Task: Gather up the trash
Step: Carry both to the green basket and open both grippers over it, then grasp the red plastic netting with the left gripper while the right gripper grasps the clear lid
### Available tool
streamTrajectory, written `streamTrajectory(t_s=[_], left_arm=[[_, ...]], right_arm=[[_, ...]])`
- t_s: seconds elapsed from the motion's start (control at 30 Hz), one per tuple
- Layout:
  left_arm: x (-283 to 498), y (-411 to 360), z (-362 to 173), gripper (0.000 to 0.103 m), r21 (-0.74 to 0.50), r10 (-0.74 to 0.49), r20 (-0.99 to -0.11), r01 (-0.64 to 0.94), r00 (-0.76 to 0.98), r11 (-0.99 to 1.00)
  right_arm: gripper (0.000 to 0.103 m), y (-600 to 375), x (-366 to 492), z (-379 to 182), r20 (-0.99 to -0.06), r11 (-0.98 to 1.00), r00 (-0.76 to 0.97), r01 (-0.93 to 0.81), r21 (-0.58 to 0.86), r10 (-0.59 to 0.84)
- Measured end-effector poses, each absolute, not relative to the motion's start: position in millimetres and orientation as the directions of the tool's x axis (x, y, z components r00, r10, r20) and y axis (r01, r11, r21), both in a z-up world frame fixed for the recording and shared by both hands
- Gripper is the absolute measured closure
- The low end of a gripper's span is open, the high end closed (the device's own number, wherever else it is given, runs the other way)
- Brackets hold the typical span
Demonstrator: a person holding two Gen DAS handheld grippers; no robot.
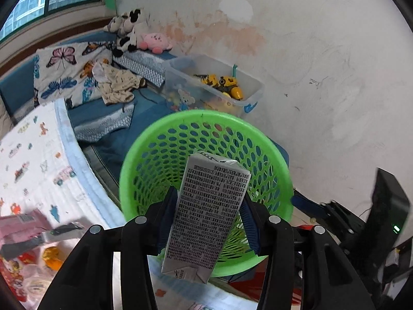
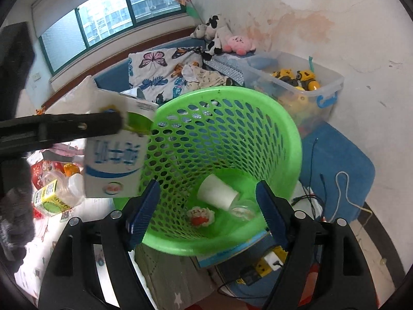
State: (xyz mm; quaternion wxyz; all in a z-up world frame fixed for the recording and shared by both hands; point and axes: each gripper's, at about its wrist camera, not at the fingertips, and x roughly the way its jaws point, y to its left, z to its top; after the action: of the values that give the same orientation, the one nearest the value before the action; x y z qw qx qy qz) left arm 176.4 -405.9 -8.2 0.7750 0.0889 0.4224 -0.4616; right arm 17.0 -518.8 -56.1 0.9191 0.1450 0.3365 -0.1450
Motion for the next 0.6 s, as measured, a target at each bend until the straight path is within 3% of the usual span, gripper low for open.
streamTrajectory(t_s=[0.2,0.3,0.6], left_arm=[[176,-417,-25,0.056,-0.262,-0.623,-0.759,0.786,0.19,0.56],[177,-416,-27,0.045,-0.278,-0.629,-0.756,0.782,0.18,0.558],[161,-377,-9,0.045,-0.297,-0.671,-0.711,0.773,0.212,0.56]], right_arm=[[0.026,-517,3,-56,-0.656,0.912,0.732,0.375,0.164,-0.183],[0.026,-517,-2,-57,-0.657,0.908,0.731,0.383,0.169,-0.186],[0.026,-506,-14,-53,-0.65,0.908,0.74,0.377,0.186,-0.174]])
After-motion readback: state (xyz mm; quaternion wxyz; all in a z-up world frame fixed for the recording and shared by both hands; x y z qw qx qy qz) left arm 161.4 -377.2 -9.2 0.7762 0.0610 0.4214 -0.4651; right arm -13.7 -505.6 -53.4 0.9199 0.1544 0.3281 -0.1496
